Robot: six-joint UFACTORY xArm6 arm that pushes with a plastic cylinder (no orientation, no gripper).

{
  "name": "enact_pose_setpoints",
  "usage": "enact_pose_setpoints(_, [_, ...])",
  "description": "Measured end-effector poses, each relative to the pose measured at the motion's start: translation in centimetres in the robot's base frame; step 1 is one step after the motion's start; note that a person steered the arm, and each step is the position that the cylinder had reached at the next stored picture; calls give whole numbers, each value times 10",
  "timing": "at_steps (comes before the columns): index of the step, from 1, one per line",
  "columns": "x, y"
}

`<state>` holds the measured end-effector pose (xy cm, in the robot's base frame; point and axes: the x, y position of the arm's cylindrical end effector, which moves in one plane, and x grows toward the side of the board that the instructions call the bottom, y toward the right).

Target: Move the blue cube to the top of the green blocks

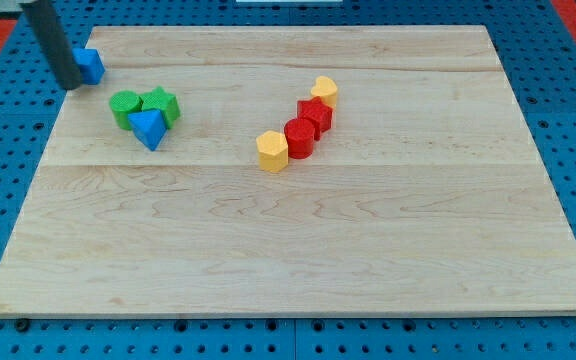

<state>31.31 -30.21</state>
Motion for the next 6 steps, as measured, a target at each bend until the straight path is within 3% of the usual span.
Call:
enact_pose_setpoints(1, [-13,-2])
enact_pose_setpoints(2, [-59,9])
enact_pose_setpoints(5, [-72,68])
enact_pose_setpoints(6, [-59,46])
